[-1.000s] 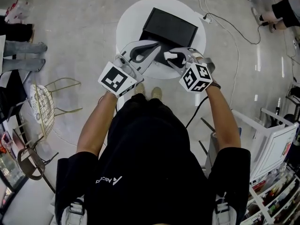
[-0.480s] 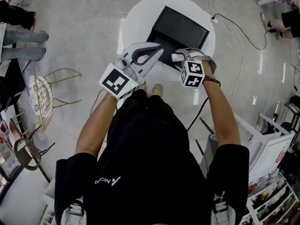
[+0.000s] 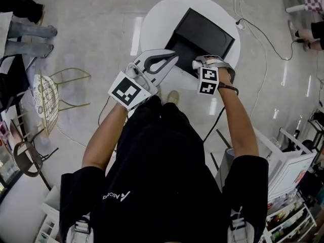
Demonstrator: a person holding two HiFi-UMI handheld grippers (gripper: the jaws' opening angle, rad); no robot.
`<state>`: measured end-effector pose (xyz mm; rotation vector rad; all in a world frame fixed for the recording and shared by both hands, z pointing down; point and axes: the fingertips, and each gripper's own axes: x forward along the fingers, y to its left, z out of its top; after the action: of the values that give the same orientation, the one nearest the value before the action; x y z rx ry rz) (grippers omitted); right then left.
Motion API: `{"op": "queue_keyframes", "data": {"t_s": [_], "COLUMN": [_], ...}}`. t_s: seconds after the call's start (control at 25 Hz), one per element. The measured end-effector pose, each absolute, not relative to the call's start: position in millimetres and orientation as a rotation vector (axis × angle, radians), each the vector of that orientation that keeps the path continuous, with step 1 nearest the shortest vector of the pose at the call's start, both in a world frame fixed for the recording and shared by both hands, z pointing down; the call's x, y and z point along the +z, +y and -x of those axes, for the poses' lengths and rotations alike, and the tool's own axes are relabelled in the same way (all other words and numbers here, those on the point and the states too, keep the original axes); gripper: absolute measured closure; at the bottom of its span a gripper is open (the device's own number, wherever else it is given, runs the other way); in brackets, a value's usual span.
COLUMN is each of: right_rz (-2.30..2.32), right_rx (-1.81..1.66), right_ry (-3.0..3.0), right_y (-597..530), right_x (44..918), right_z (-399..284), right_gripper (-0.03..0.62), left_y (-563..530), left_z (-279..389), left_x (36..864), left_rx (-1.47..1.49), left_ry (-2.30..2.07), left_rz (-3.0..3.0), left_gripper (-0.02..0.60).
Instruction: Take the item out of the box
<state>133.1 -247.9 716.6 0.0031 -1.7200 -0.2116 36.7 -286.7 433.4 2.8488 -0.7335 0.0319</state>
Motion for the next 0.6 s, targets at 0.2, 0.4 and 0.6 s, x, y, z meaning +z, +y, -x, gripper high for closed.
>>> {"op": "queue_keyframes", "data": {"t_s": [0.2, 0.4, 0.6], "right_rz": [-0.005, -0.057, -0.211], "right_rx": [-0.196, -0.22, -0.182], "right_ry": [-1.734, -1.756, -1.854], "right_y": [-245.5, -245.6, -252.3], "right_x": [715.7, 709.3, 673.7], "right_z": [-132.4, -127.9, -125.6], "right_gripper": [0.405, 0.41, 0.411], "left_y": [-284.9, -276.3, -270.5], "left_z": [-35.4, -36.5, -40.8], "left_x": [436.1, 436.5, 431.9], "left_rx": [0.049, 0.083, 0.098], "left_ry": [-0.727, -0.695, -0.683], "left_rz": [-2.848, -2.858, -2.86], "left_gripper": [0.581, 0.582, 0.582]}}
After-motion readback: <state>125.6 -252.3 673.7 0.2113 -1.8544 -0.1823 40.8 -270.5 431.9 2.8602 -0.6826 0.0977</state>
